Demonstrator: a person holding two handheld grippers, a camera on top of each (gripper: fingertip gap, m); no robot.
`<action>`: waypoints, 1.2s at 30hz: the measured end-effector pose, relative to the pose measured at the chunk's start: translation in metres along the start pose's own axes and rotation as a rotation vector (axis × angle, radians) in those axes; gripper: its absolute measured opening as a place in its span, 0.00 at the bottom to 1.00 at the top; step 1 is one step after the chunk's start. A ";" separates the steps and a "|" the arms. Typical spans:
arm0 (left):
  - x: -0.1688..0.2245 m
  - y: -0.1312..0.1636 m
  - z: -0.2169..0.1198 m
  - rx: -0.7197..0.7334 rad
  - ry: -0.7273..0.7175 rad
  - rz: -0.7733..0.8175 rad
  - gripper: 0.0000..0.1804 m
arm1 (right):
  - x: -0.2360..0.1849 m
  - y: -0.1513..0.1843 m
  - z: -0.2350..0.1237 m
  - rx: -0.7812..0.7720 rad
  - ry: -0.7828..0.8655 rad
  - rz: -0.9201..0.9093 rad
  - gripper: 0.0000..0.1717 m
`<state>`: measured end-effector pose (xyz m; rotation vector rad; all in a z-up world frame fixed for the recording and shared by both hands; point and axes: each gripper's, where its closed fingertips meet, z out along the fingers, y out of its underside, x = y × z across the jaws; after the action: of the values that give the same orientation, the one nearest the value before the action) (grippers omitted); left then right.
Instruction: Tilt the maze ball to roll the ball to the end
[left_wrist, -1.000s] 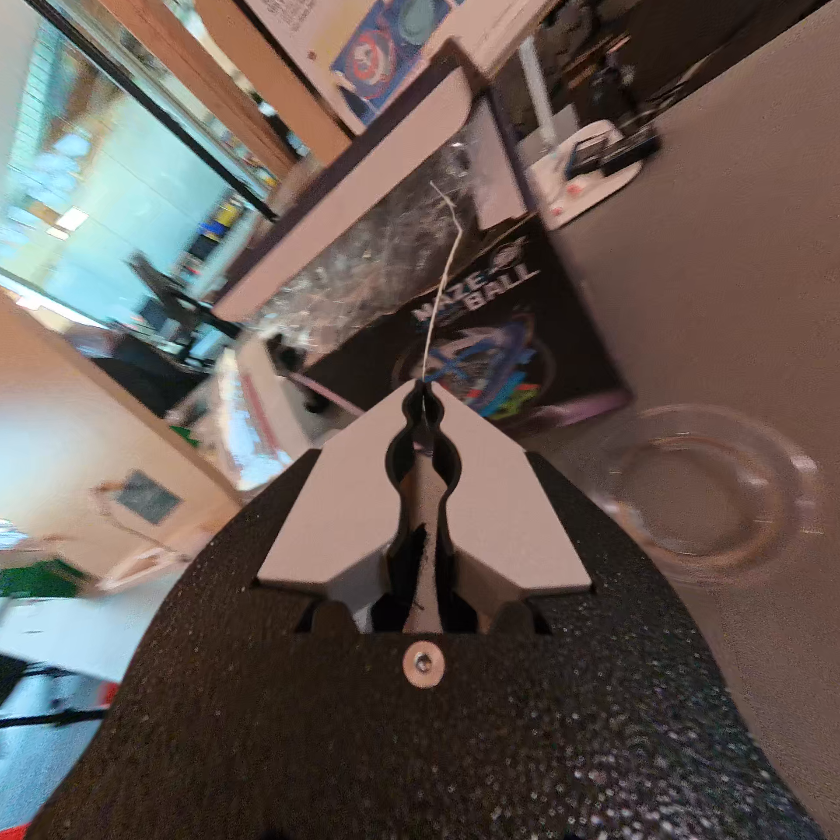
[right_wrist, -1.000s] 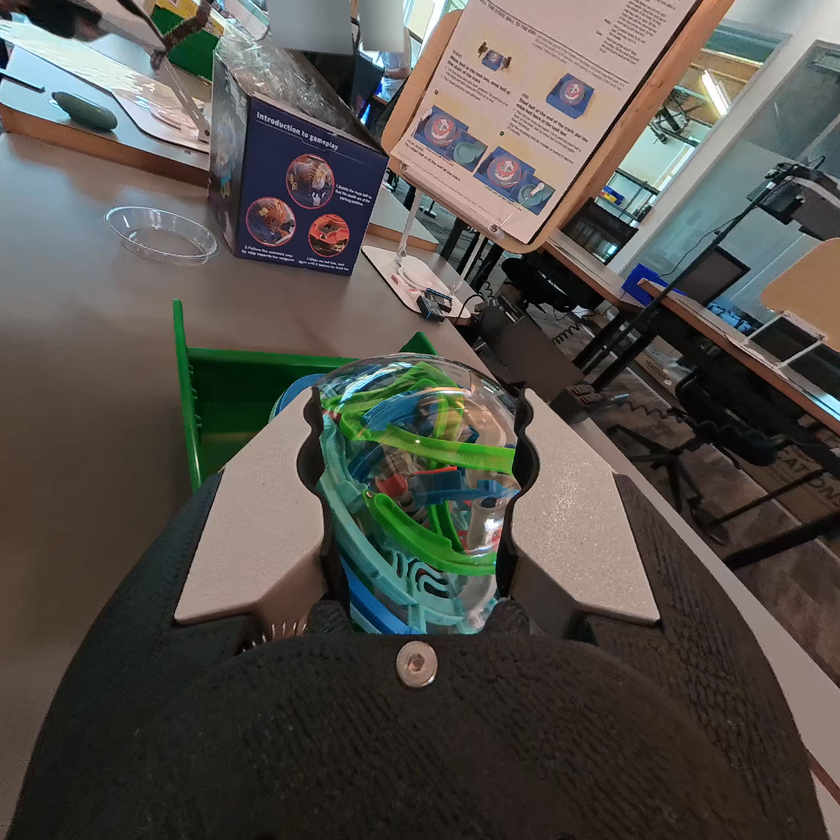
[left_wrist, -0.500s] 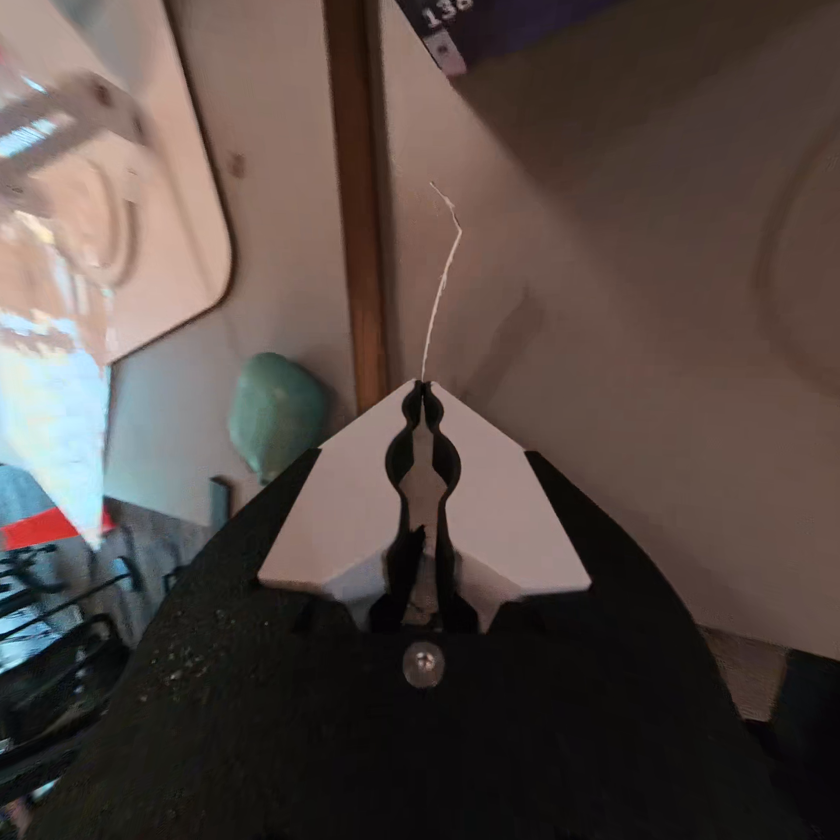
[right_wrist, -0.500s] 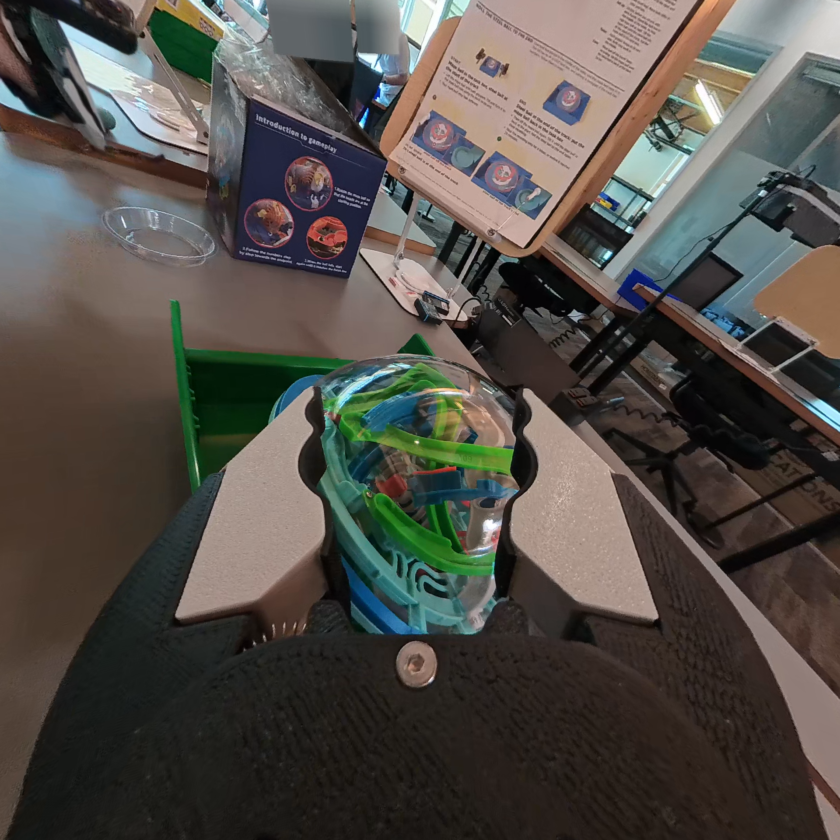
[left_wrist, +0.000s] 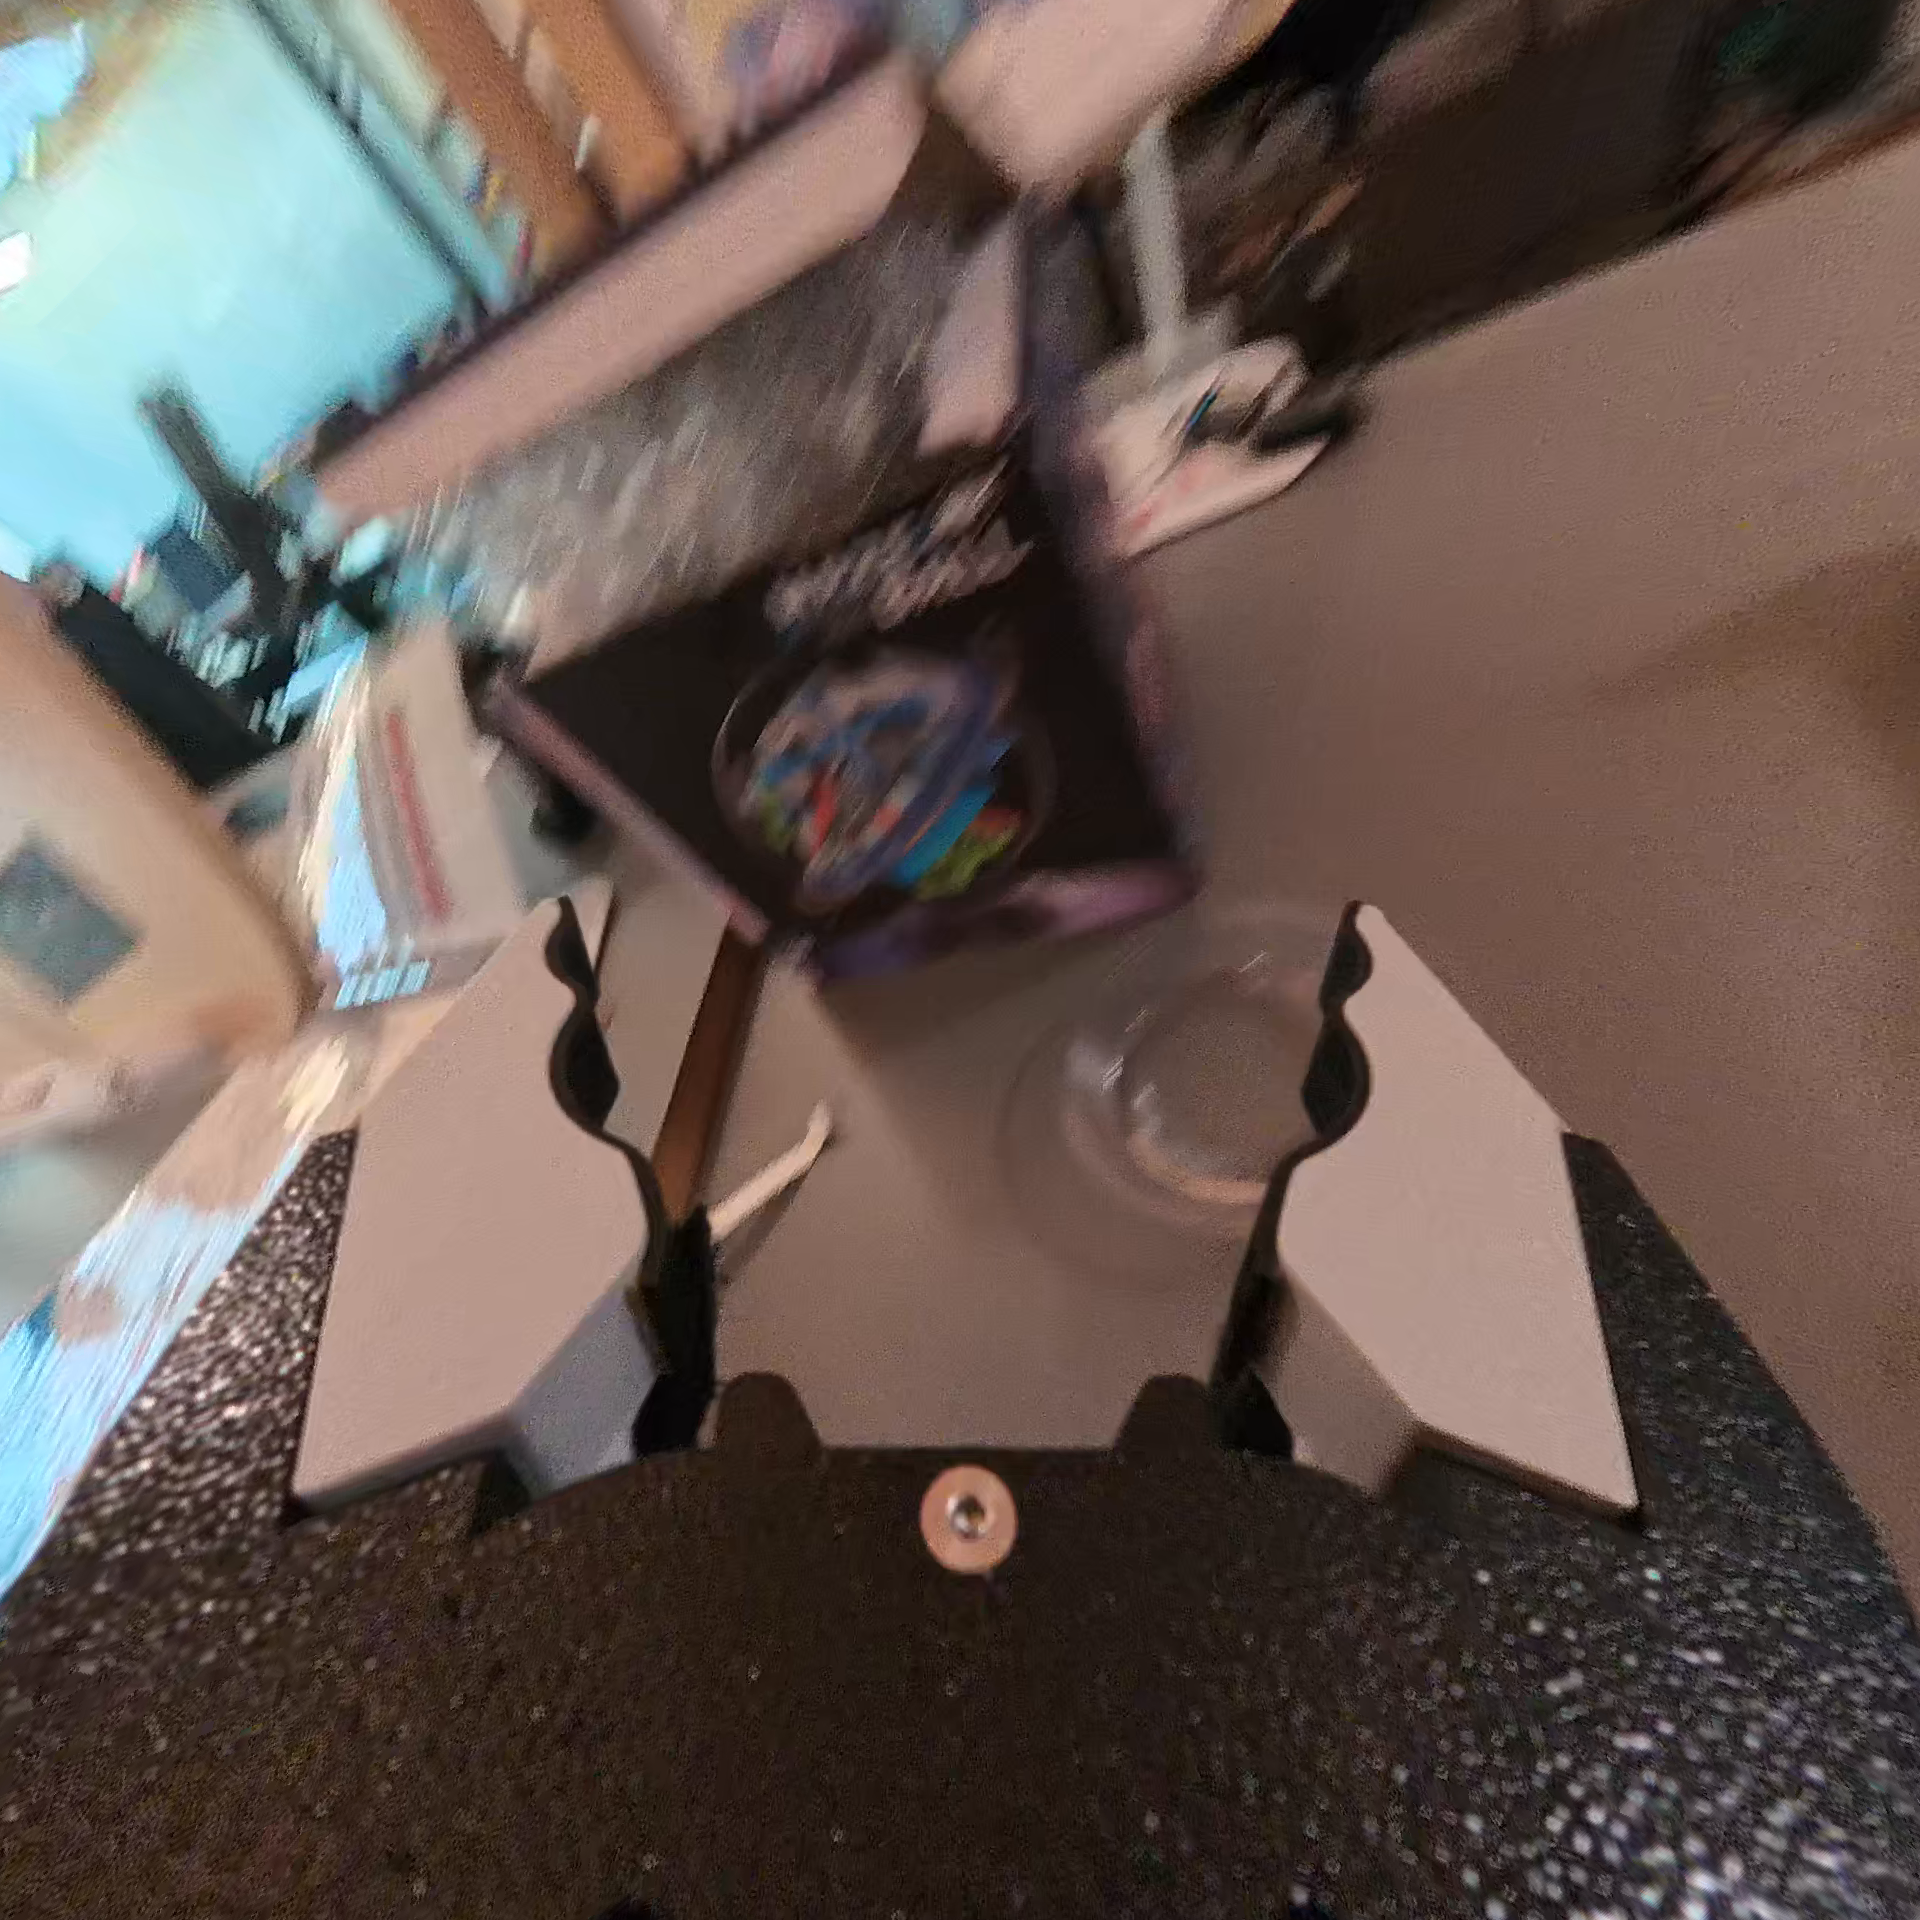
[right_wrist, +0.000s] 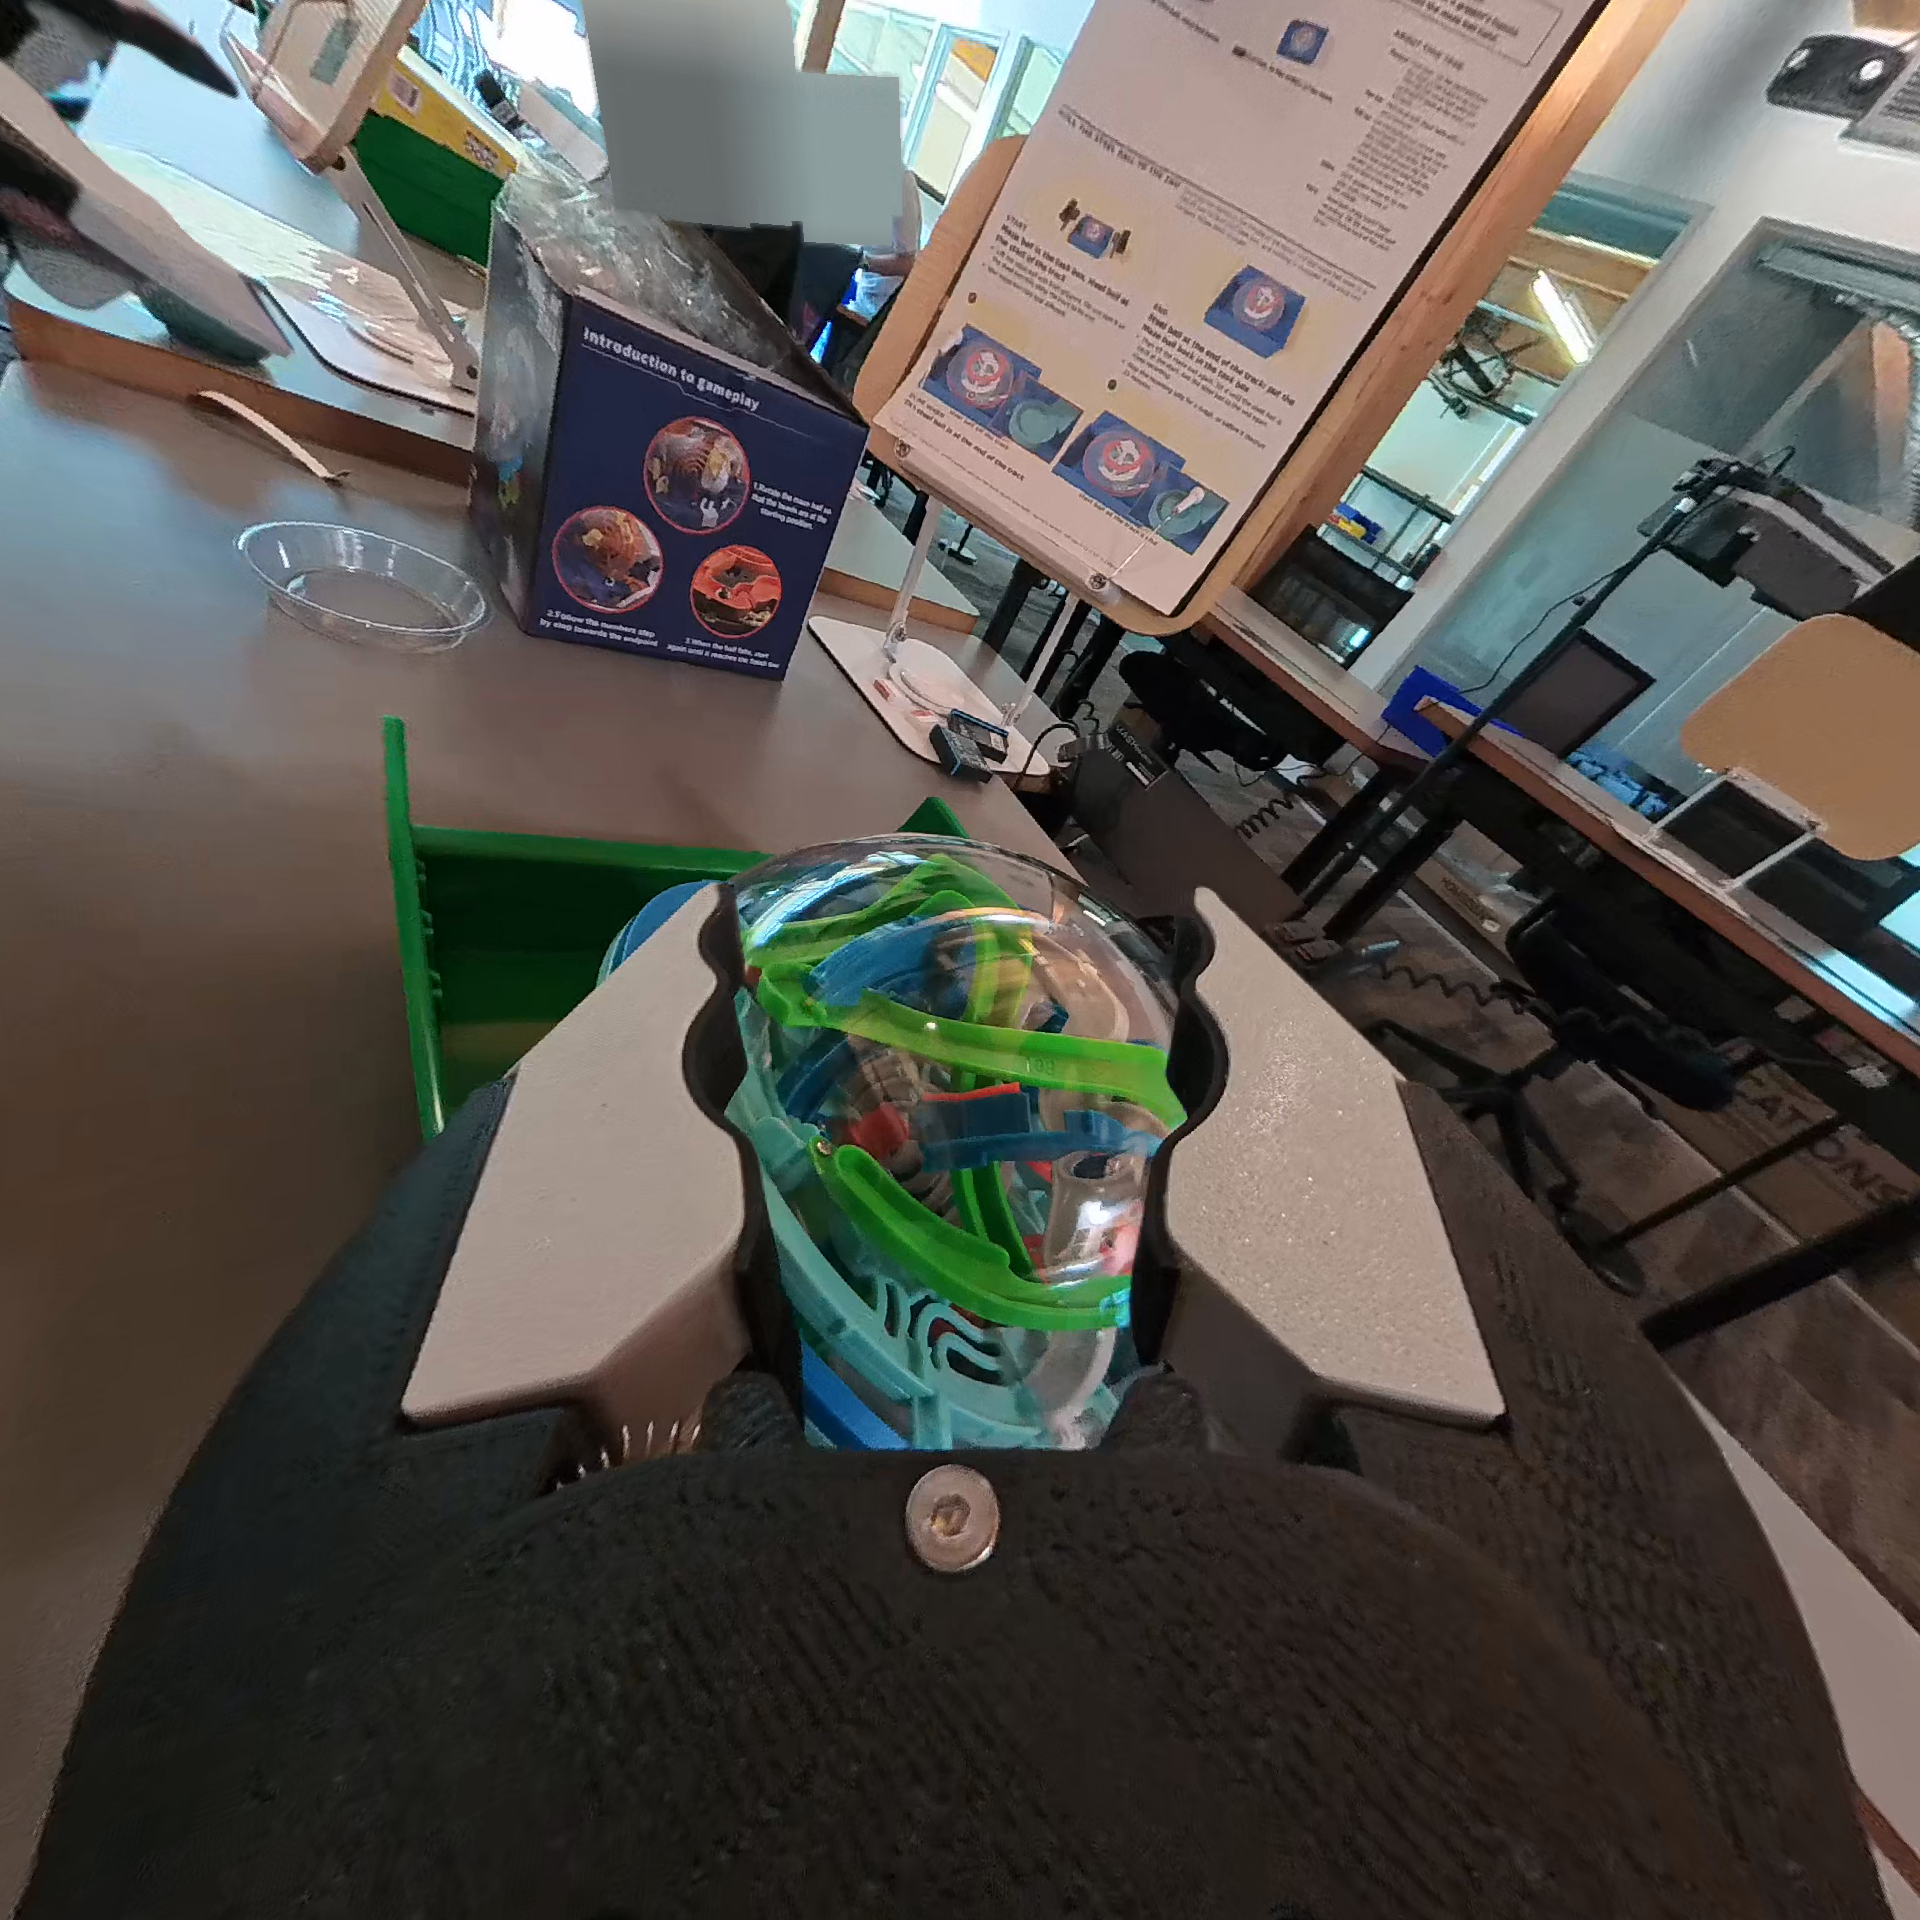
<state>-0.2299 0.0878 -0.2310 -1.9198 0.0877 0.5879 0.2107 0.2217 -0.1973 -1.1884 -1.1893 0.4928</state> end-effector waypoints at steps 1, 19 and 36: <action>0.020 -0.022 -0.004 0.089 0.050 0.021 0.73 | 0.001 -0.001 -0.001 0.008 0.004 -0.001 0.48; 0.349 -0.151 -0.030 0.718 1.024 0.714 0.40 | 0.050 0.022 -0.060 0.176 0.037 0.168 0.46; 0.384 -0.145 -0.039 1.010 0.874 1.089 0.04 | 0.046 0.015 -0.064 0.215 0.013 0.154 0.43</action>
<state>0.1675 0.1933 -0.2645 -0.8520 1.7024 0.2138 0.2884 0.2363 -0.1846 -1.0998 -1.0111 0.7097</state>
